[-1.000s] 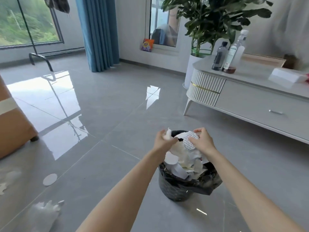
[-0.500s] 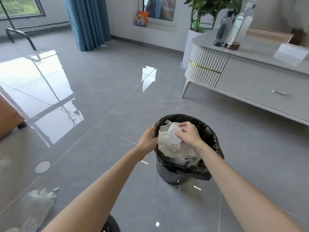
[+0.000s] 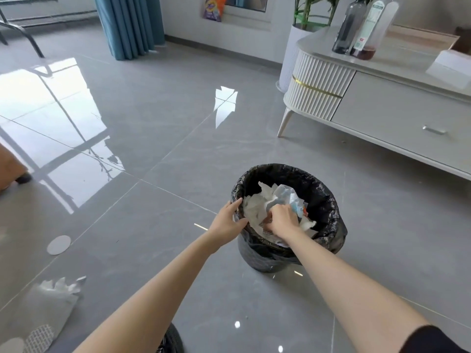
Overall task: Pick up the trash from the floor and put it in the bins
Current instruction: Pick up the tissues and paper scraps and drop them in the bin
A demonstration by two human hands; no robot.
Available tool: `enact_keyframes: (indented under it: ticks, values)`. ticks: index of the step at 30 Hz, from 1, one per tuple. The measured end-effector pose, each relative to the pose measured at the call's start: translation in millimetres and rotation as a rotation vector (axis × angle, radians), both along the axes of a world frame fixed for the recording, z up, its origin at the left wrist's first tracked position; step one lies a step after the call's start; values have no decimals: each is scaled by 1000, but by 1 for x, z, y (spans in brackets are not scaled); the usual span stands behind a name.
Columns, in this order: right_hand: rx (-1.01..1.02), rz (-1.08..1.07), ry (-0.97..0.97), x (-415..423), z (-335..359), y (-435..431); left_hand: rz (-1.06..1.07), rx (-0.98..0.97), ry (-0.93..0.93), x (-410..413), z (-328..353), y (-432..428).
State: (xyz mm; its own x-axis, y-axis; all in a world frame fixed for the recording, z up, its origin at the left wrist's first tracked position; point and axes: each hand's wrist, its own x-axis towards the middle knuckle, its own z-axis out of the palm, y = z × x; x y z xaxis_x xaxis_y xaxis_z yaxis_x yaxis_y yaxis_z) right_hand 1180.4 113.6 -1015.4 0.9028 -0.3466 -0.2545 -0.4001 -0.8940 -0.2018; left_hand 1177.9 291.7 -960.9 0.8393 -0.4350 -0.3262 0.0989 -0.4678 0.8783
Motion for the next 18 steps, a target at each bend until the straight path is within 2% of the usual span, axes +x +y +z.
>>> enact_keyframes:
  ticks: [2,4,7,9,11,13,15,18]
  values:
    - [-74,50,16,1,9,2,28,-8,17,1,0,0]
    - [-63,80,-33,1,26,2,69,-31,38,1,1,0]
    - [56,81,-153,-6,55,1,112,-77,64,0,5,0]
    - [207,112,-171,-16,72,-1,125,-75,60,0,8,1]
    - [332,160,-125,-26,87,-2,135,-59,48,1,13,4]
    - [373,245,-44,-37,98,0,150,-47,47,3,18,7]
    - [342,345,43,-48,103,7,161,-49,61,2,24,10]
    - [171,448,144,-63,94,19,161,-46,71,-2,34,13]
